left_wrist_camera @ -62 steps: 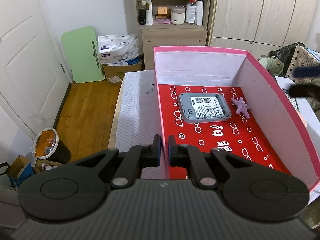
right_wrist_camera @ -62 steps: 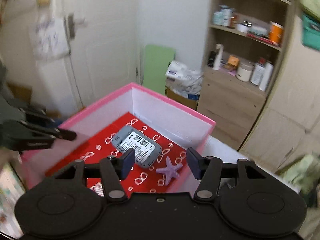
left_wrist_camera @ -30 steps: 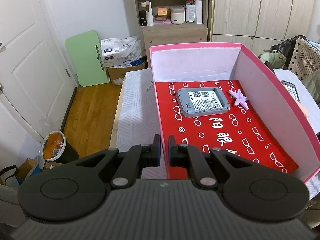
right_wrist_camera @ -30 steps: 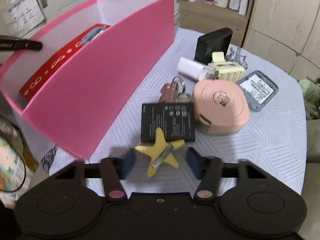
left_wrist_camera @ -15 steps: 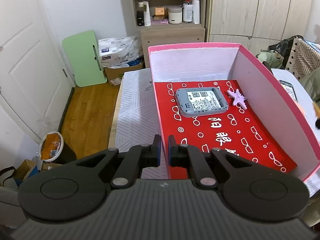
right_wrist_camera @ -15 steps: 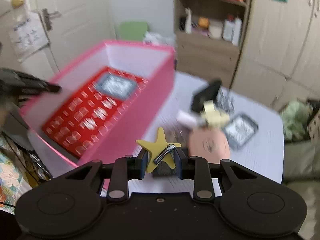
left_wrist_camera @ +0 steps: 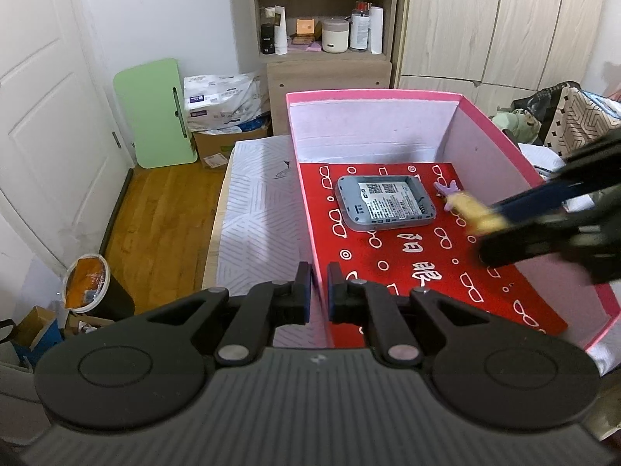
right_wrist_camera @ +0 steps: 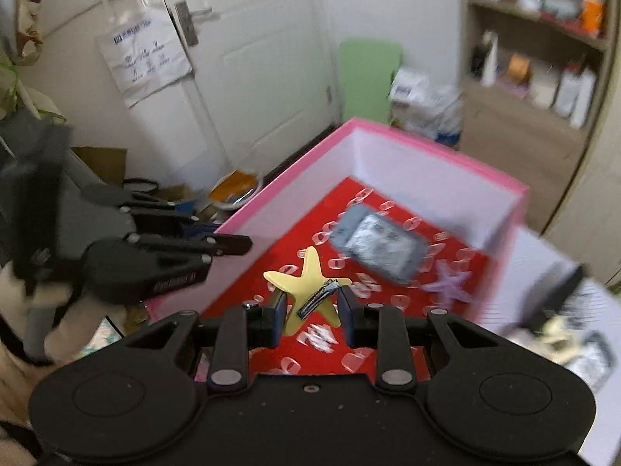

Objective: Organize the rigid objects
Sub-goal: 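Drop the yellow star keychain into the box with the right gripper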

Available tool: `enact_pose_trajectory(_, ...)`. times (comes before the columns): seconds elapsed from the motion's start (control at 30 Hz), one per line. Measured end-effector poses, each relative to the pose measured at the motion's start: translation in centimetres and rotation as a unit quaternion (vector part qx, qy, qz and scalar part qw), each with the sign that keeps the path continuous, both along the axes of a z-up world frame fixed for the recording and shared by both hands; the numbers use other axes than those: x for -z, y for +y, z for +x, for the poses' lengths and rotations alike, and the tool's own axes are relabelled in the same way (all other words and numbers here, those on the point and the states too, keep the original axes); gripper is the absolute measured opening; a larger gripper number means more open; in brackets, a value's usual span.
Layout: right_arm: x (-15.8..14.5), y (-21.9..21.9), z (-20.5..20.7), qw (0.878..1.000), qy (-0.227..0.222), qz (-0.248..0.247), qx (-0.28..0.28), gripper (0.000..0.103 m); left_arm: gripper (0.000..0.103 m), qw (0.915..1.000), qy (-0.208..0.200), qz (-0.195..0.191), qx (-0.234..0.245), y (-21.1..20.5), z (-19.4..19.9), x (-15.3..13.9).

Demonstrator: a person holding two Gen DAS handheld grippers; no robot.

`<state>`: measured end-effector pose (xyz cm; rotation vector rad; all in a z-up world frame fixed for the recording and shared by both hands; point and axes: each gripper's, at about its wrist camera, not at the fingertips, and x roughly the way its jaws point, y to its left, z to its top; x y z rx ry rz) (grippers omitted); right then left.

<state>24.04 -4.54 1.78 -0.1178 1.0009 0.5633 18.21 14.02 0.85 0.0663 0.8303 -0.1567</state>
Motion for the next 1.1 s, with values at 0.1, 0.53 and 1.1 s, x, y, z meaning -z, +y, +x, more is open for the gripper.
enact_pose_trajectory(0.1, 2.2, 1.2, 3.0, 0.998, 0.055, 0.020, 0.010, 0.033, 0.007, 1.0000, -0.001, 0.001, 0.003, 0.0, -0.1, 0.0)
enact_pose_trajectory(0.53, 5.0, 2.1, 6.1, 0.990, 0.111, 0.058, 0.059, 0.044, 0.008, 1.0000, -0.003, -0.004, 0.006, 0.2, 0.0, 0.1)
enact_pose_trajectory(1.1, -4.9, -10.1, -7.2, 0.989, -0.031, -0.004, 0.143, 0.052, 0.008, 1.0000, -0.001, -0.004, -0.001, 0.0, -0.1, 0.1)
